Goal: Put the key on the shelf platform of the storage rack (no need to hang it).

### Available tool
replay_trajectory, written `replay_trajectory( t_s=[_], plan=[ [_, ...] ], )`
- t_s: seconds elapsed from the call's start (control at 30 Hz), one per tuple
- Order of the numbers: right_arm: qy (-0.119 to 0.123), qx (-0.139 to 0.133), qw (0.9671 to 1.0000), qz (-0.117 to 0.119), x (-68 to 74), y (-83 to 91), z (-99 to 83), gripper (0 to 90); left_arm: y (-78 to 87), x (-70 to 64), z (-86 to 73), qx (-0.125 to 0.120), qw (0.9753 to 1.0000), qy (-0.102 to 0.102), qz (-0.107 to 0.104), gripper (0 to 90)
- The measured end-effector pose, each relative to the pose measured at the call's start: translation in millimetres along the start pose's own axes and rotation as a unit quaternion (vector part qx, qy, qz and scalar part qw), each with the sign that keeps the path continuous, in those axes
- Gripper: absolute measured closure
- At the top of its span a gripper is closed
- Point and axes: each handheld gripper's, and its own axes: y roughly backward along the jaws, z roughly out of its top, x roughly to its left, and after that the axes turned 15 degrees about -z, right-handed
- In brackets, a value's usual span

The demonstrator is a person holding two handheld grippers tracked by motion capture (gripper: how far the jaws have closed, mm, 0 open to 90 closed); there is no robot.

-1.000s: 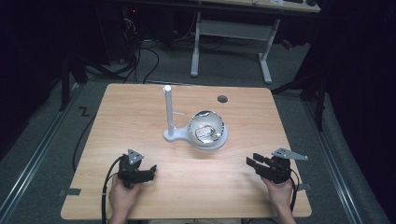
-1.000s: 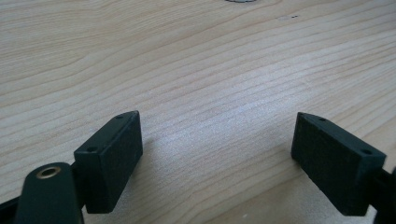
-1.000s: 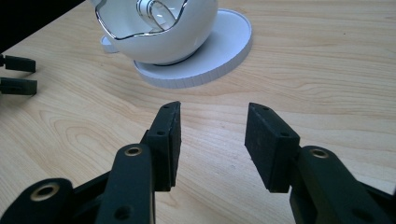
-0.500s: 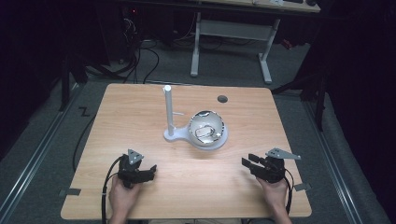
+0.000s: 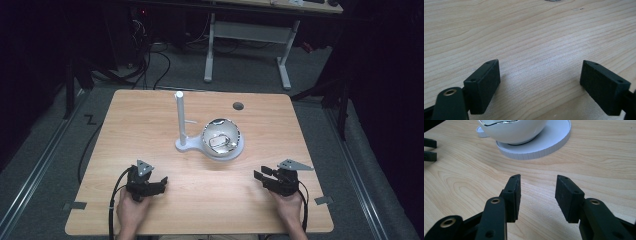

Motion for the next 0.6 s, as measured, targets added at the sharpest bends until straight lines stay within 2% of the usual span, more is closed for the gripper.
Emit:
replay_trajectory(
  t_s=[0.47,0.6],
  plan=[
    [0.013,0.012,0.9998,-0.011,5.8,-11.2,-4.3,55.9,0.0,-0.1,0.0,0.0,1.0,0.0,0.0,16.8],
    [0.02,0.017,0.9994,-0.021,7.0,-14.2,-5.1,54.8,0.0,-0.1,0.0,0.0,1.0,0.001,0.0,16.8]
  ],
)
